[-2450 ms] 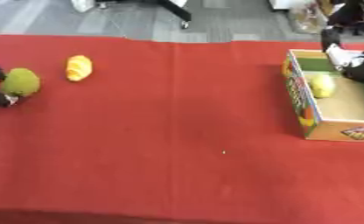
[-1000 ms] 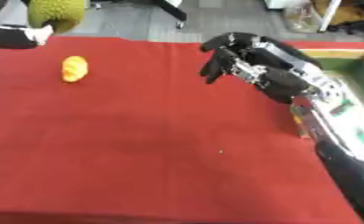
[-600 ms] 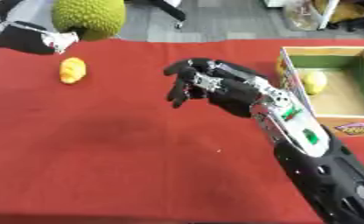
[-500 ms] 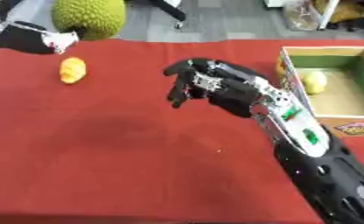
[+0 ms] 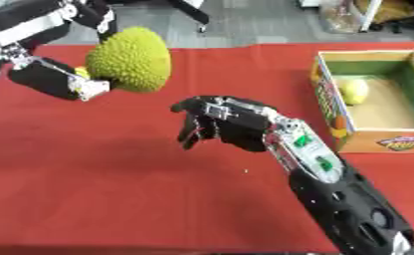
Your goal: Pick up the objects with one hand, pass them to the other hand, and then place them into the box on the other side of the table.
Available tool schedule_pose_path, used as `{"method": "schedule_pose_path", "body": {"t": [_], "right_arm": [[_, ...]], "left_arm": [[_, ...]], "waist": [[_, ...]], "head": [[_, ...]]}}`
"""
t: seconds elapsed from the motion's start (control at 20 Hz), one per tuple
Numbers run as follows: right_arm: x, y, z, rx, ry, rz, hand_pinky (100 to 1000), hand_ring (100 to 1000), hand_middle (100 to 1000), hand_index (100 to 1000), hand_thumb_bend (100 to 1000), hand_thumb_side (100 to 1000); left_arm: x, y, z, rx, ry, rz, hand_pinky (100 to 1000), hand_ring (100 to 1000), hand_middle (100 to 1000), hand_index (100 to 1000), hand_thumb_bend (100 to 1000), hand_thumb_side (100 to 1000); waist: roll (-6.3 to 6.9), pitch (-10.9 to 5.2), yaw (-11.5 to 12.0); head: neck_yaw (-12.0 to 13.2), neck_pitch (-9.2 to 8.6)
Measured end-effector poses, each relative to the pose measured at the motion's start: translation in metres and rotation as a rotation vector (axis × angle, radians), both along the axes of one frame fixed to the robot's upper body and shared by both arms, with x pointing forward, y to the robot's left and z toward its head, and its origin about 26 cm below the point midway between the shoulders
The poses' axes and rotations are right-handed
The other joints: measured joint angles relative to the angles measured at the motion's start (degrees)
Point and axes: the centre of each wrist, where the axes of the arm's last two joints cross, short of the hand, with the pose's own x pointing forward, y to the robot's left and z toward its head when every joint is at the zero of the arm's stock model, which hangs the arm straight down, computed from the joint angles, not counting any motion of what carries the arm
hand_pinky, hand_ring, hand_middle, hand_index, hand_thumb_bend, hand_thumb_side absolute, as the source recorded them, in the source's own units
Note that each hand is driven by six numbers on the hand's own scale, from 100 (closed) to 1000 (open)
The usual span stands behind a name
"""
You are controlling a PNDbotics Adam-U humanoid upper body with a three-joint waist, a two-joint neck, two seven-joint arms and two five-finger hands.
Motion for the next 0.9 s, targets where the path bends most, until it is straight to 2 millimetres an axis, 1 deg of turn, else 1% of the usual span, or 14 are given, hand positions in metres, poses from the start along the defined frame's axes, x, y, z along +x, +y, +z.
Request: {"method": "schedule_pose_path", "body": {"t": [0.15, 0.3, 0.65, 0.9], "right_arm": [[0.0, 0.002, -0.013, -0.021, 0.052, -0.004, 645, 646, 486, 837, 380, 523], [-0.001, 0.004, -0.02, -0.034, 0.083, -0.006, 645, 647, 489, 851, 402, 519], [-0.003, 0.007, -0.023, -0.044, 0.104, -0.026, 642, 644, 486, 863, 441, 514], [-0.004, 0.009, -0.026, -0.055, 0.117, -0.086, 639, 637, 481, 869, 456, 511]], "left_arm": [[0.002, -0.001, -0.004, 0.038, 0.041, 0.006, 597, 497, 426, 438, 111, 100], [0.005, -0.002, -0.01, 0.074, 0.091, 0.014, 598, 501, 431, 441, 115, 100], [0.009, -0.005, -0.019, 0.108, 0.143, 0.021, 598, 504, 436, 442, 121, 100], [0.012, -0.007, -0.025, 0.104, 0.18, 0.032, 597, 508, 440, 442, 120, 100]], "waist": [[0.12, 0.0, 0.02], [0.28, 0.0, 0.02], [0.28, 0.0, -0.04], [0.28, 0.0, -0.13]], "head": [[-0.11, 0.01], [-0.18, 0.02], [-0.29, 0.17], [-0.29, 0.18]]}}
